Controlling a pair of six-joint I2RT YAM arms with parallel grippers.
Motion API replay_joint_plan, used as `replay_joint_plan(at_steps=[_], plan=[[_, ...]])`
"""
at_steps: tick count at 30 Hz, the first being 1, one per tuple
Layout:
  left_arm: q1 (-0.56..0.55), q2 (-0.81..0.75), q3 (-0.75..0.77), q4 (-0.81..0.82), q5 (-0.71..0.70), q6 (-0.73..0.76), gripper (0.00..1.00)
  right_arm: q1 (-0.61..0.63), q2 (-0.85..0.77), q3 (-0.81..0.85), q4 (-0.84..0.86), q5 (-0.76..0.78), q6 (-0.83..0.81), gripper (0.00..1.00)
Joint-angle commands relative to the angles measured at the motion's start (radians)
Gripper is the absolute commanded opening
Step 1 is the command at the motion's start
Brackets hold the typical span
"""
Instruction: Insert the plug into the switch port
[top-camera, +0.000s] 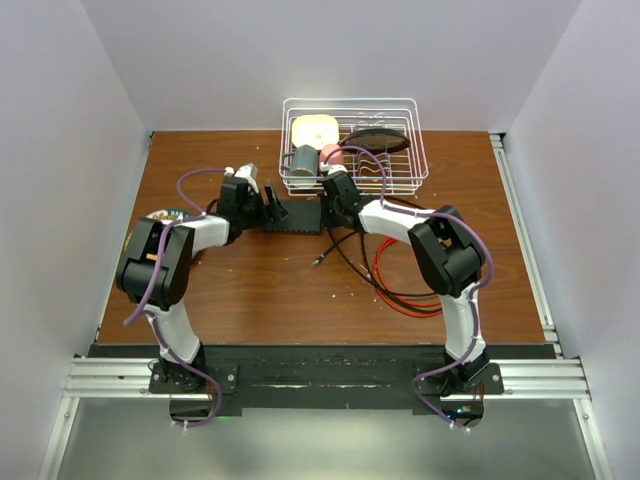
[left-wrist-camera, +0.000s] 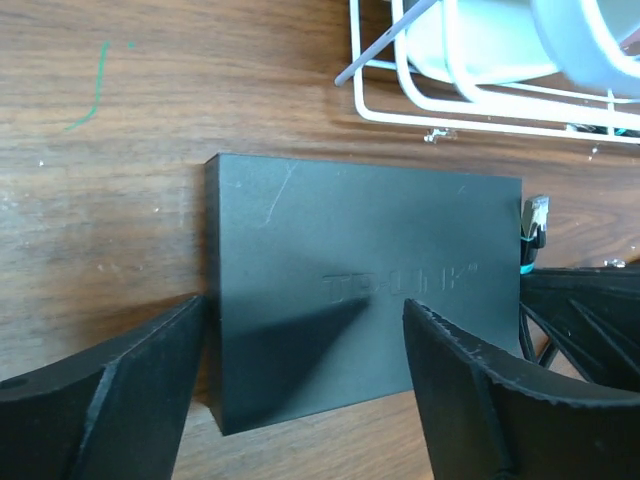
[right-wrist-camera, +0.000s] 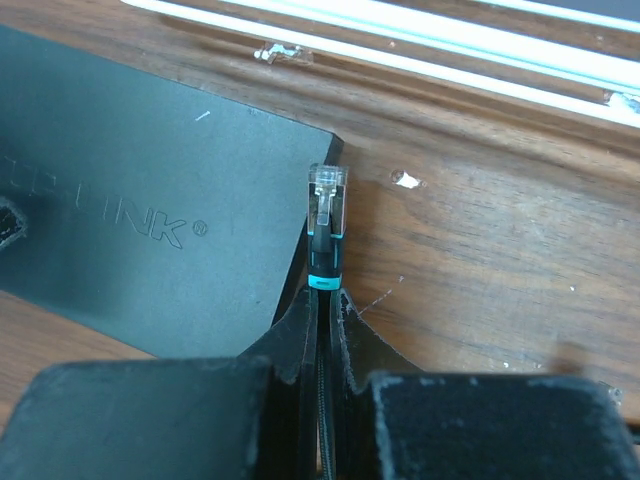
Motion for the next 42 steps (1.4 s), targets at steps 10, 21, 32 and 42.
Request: replay_joint_plan(at_steps=[10, 21, 32, 42], plan=[[-0.077, -0.159, -0.277, 0.247, 0.265, -0.108, 0.7, 0.118, -0.007, -0.011, 0.03, -0.177, -0.08, 0.0], [-0.221, -0.372, -0.548, 0.319, 0.182, -0.222, 0.7, 0.164, -0.003, -0.008, 0.02, -0.164, -0.091, 0.0], [-0.23, -0.403, -0.618, 0.333, 0.23, -0.203, 0.74, 0.196, 0.094, 0.172, -0.025, -0.235, -0.137, 0.0], [-0.235, -0.55, -0.583, 0.143, 0.043, -0.122, 0.78, 0.201, -0.013, 0.111, -0.056, -0.01, -0.114, 0.0]])
